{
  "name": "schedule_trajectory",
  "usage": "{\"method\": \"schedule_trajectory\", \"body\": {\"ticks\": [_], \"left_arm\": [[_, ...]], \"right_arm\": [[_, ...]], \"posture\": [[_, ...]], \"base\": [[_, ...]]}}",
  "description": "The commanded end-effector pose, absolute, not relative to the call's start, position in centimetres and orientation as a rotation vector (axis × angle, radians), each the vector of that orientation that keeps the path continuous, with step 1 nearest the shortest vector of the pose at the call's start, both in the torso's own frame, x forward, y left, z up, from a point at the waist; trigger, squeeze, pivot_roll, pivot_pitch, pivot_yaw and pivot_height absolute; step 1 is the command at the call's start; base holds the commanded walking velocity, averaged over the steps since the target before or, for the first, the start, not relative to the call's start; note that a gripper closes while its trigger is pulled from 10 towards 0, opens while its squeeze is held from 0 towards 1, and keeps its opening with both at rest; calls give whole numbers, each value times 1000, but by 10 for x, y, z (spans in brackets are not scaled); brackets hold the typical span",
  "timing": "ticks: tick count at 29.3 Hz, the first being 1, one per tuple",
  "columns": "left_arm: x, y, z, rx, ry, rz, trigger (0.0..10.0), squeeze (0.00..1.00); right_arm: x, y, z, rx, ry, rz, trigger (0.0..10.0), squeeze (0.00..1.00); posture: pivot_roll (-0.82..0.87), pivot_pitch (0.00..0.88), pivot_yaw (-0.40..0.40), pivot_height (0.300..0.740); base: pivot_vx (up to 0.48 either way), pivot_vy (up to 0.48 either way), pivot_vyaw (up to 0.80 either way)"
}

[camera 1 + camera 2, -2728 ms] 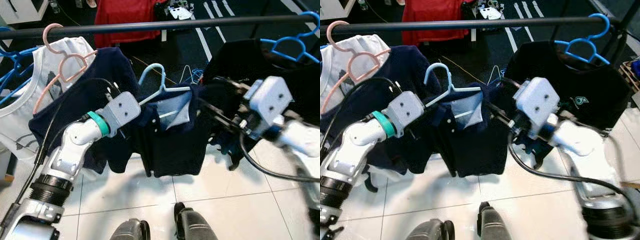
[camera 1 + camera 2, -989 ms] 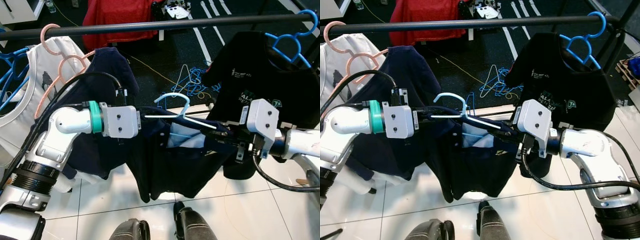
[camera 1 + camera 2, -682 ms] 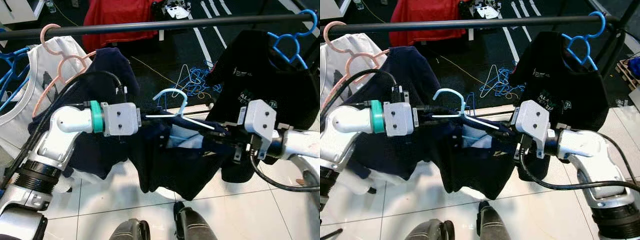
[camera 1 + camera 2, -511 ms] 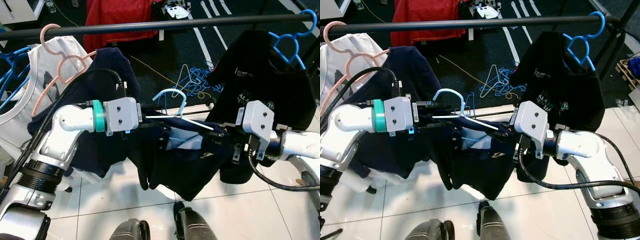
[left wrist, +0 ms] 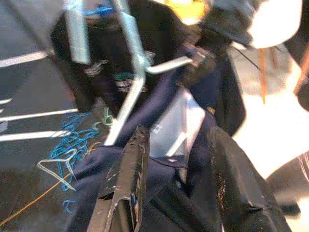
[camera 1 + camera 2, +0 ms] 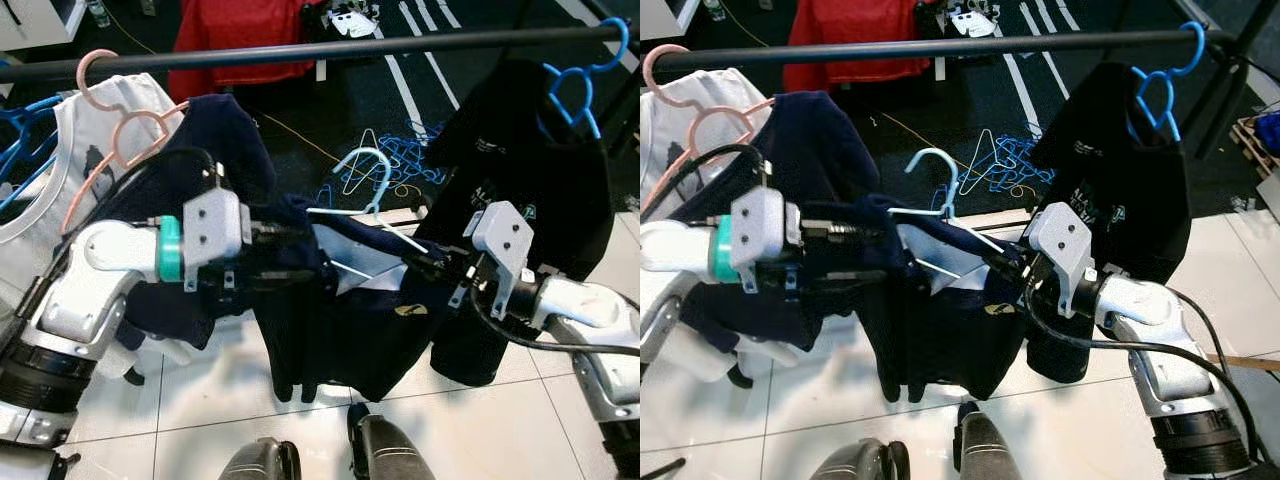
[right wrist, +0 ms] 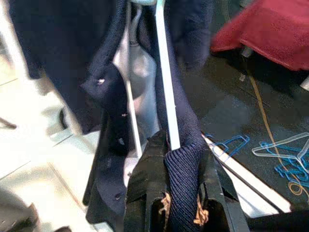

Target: Hang hanger

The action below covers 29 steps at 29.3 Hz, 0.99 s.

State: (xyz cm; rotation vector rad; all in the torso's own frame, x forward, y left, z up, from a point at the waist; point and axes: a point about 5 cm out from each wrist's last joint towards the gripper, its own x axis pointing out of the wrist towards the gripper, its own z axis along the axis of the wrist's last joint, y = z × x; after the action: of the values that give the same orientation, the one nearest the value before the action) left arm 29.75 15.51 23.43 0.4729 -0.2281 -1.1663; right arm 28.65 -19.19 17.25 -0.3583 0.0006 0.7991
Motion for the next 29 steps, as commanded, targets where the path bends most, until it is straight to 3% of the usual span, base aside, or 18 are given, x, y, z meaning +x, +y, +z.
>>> {"method": "schedule_trajectory", "body": {"ticks": [1,6,7,10,12,23,25,27,29], "left_arm": [[301,162,222,375,-173,-1071,10000,0],[302,162,198,325,-119,-940,10000,0],[304,160,181,296,-90,-822,10000,0],[304,158,166,288,-57,-721,10000,0],[304,157,143,313,-17,-552,10000,0],[305,161,119,318,74,-295,10000,0],[308,164,114,259,101,-138,10000,0],[308,164,114,259,101,-138,10000,0],[309,160,116,216,88,-28,10000,0]], "right_arm": [[289,-195,172,-344,-34,738,0,0],[296,-195,173,-330,-63,641,0,0],[299,-193,176,-326,-89,597,0,0],[302,-190,179,-320,-113,559,0,0],[305,-186,185,-308,-152,500,0,0],[312,-183,196,-313,-190,378,0,0],[320,-183,201,-303,-176,330,0,0],[320,-183,201,-303,-176,330,0,0],[334,-177,207,-284,-163,335,0,0]], "posture": [[-165,143,91,740],[-165,148,88,740],[-166,148,85,740],[-166,150,83,740],[-165,152,77,740],[-167,152,76,740],[-167,150,73,740],[-167,150,73,740],[-158,152,62,740]], "base": [[0,0,0],[0,0,0],[0,0,0],[0,0,0],[0,0,0],[0,0,0],[0,0,0],[0,0,0],[0,0,0]]}}
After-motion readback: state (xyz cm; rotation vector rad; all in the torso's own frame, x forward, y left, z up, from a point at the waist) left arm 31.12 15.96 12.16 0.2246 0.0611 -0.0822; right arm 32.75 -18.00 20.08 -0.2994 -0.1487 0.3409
